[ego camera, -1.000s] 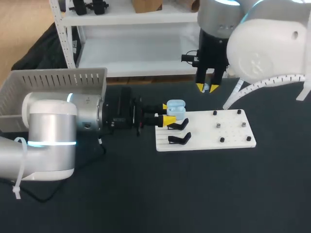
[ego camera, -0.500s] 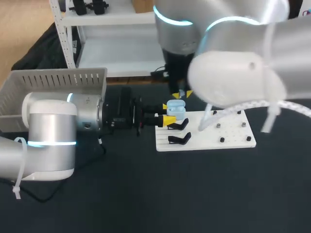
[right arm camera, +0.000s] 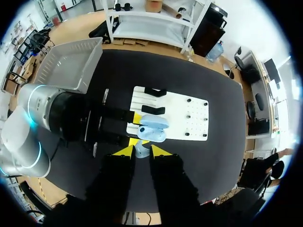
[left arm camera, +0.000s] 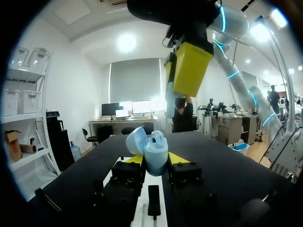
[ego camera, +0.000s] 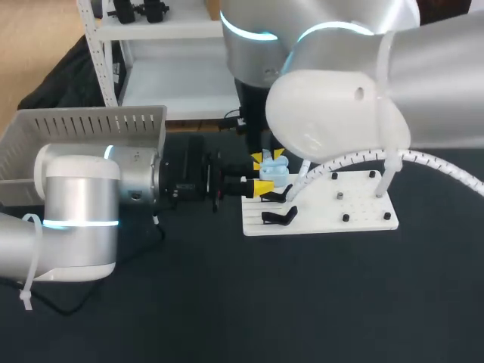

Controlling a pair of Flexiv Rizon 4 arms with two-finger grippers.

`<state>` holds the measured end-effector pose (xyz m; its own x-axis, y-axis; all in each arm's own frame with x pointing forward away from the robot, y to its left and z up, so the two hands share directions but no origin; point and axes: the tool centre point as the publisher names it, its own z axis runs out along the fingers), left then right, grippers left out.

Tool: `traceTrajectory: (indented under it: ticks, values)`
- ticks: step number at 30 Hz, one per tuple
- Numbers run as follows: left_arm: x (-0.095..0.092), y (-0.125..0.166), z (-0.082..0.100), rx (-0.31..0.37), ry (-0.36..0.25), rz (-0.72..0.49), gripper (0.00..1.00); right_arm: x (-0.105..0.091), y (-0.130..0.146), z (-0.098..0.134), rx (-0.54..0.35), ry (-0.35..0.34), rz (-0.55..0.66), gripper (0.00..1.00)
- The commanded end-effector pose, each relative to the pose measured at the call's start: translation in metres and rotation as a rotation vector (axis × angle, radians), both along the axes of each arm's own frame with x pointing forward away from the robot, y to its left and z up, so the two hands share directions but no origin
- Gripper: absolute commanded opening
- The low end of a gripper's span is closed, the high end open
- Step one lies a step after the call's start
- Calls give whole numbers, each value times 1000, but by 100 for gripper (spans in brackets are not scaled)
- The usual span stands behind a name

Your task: Pick up each earbud case from the left stands, insert the matching earbuds, close the lid, and place the case in the box.

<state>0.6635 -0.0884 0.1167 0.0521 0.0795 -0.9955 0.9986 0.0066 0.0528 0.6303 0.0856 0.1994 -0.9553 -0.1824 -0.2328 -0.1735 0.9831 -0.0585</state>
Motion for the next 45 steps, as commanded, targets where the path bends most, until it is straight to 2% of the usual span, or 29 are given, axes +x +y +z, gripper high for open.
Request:
traceTrajectory:
  ticks: [1, 30, 45]
  values:
    - [-2, 0, 0, -2, -2, 6, 0, -2, 0, -6, -6, -11, 4, 0]
    - [-2, 0, 0, -2, -2, 6, 0, 12, -5, -21, 26, 29, 26, 0]
    - [-2, 0, 0, -2, -2, 6, 0, 13, -6, -27, 24, 45, 13, 0]
